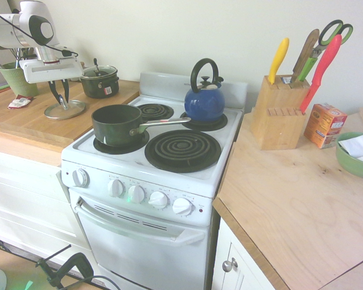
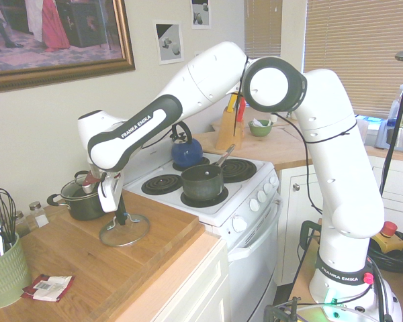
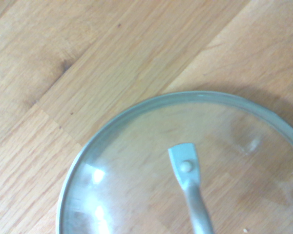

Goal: Cover the lid of the pot

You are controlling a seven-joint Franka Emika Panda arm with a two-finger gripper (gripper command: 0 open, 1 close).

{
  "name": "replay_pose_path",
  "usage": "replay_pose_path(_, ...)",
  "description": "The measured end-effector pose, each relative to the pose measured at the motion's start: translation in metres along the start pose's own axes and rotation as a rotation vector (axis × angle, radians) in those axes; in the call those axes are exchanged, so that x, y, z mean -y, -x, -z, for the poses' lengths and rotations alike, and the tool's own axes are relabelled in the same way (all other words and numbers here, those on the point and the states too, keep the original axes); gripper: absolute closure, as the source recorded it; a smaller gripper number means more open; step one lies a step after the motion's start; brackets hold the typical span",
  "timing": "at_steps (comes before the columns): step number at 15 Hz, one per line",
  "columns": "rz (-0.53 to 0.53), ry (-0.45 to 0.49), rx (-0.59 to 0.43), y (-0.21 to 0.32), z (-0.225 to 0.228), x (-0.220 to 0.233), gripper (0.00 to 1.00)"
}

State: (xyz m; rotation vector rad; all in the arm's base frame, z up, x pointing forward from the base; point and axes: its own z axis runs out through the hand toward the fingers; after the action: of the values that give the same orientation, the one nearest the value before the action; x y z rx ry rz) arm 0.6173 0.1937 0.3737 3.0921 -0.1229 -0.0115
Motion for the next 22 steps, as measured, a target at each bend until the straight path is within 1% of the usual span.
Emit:
replay_pose_path(5, -0.029, -0.018, 0.002, -0.002, 0.004, -0.007, 1.0)
replay_pose_path(7, -0.069, -0.038, -0.012, -0.002, 0.019, -0.012, 1.0)
replay_pose_path(9, -0.123, -0.058, -0.033, 0.0, 0.044, -0.021, 1.0)
replay_pose_path(12, -0.234, -0.077, -0.064, 0.007, 0.081, -0.049, 1.0)
replay_pose_path(18, -0.494, -0.124, -0.125, 0.034, 0.139, -0.12, 1.0)
replay_pose_path(22, -0.657, -0.154, -0.142, 0.053, 0.154, -0.166, 1.0)
